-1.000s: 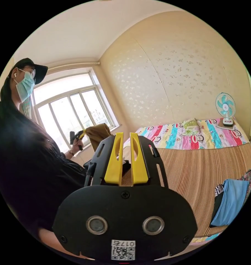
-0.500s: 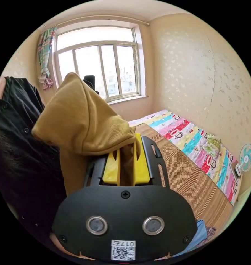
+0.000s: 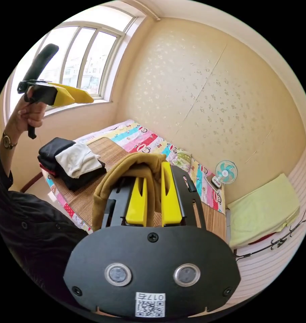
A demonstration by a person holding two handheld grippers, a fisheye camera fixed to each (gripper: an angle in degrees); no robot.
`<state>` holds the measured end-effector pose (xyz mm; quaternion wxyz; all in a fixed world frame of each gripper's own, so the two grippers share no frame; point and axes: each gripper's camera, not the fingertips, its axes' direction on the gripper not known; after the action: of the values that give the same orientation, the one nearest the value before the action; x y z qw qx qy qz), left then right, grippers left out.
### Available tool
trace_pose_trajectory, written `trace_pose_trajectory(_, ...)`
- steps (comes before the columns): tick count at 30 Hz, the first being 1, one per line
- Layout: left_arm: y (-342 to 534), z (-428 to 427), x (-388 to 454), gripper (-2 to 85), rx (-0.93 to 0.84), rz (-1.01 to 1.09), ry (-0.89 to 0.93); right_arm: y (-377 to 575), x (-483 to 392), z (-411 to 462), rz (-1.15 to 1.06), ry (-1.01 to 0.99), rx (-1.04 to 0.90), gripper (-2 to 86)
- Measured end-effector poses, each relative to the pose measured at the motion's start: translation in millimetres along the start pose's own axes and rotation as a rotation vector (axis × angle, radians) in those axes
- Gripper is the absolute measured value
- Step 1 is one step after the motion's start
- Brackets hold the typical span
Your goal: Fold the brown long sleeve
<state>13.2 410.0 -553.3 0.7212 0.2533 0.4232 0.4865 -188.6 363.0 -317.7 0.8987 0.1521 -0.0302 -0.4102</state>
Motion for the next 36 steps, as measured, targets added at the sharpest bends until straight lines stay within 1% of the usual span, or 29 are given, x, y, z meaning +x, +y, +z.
trace_pose_trajectory(2, -13, 50, 7, 13.5, -0.095, -0.068, 0.058, 0, -8, -4, -0.027, -0.002, 0.005, 8.1)
trace_pose_trajectory(4, -16, 76, 5, 13.3, -0.135, -0.112, 0.099, -1, -21, -6, -0.074, 0.056, -0.007, 8.1)
trace_pose_trajectory(5, -14, 86, 0, 12.3, -0.132, -0.149, 0.123, 1, -25, -8, -0.071, 0.101, -0.002, 8.1)
trace_pose_trajectory(7, -8, 90, -11, 9.9, -0.1, -0.188, 0.125, 10, -22, -12, -0.039, 0.115, 0.014, 8.1)
trace_pose_trajectory(10, -1, 88, -30, 5.2, -0.077, -0.199, 0.249, 31, 6, -17, 0.048, -0.033, 0.044, 8.4)
trace_pose_trajectory(11, 4, 80, -43, 3.5, -0.002, -0.22, 0.333, 42, 19, -19, 0.048, -0.123, 0.069, 8.7)
trace_pose_trajectory(12, 7, 76, -51, 2.7, 0.033, -0.237, 0.388, 48, 26, -21, 0.041, -0.181, 0.089, 9.1)
trace_pose_trajectory(13, 10, 70, -69, 1.9, 0.083, -0.285, 0.469, 62, 39, -27, 0.035, -0.29, 0.136, 9.8)
trace_pose_trajectory(14, 12, 59, -80, 1.4, 0.16, -0.284, 0.508, 76, 52, -33, 0.033, -0.378, 0.177, 10.4)
trace_pose_trajectory(16, 11, 40, -88, 0.9, 0.263, -0.245, 0.532, 99, 65, -41, 0.025, -0.451, 0.211, 10.8)
trace_pose_trajectory(18, 5, 24, -96, 0.8, 0.342, -0.21, 0.613, 125, 76, -46, 0.055, -0.461, 0.225, 10.9)
trace_pose_trajectory(20, -7, 2, -105, 0.8, 0.454, -0.144, 0.772, 157, 90, -46, 0.125, -0.477, 0.192, 10.2)
trace_pose_trajectory(21, -12, -3, -106, 0.8, 0.471, -0.12, 0.817, 164, 94, -45, 0.143, -0.487, 0.179, 9.8)
trace_pose_trajectory(22, -24, -12, -104, 0.8, 0.472, -0.059, 0.892, 176, 100, -45, 0.161, -0.531, 0.159, 9.0)
trace_pose_trajectory(23, -38, -22, -100, 0.8, 0.457, 0.001, 0.927, 186, 105, -46, 0.153, -0.589, 0.15, 8.6)
trace_pose_trajectory(25, -55, -37, -91, 0.9, 0.443, 0.074, 0.919, 197, 113, -51, 0.09, -0.691, 0.158, 8.1)
trace_pose_trajectory(27, -70, -51, -83, 0.9, 0.432, 0.155, 0.94, 206, 127, -58, 0.107, -0.71, 0.209, 8.2)
trace_pose_trajectory(28, -77, -58, -77, 0.9, 0.43, 0.203, 0.974, 210, 140, -62, 0.164, -0.691, 0.266, 8.5)
trace_pose_trajectory(30, -86, -67, -70, 1.0, 0.434, 0.222, 1.001, 211, 158, -63, 0.238, -0.688, 0.325, 9.2)
trace_pose_trajectory(33, -99, -75, -63, 1.0, 0.412, 0.245, 1.009, 191, 173, -51, 0.26, -0.745, 0.311, 12.7)
trace_pose_trajectory(36, -106, -80, -66, 1.0, 0.401, 0.233, 0.974, 162, 175, -23, 0.247, -0.907, 0.275, 14.8)
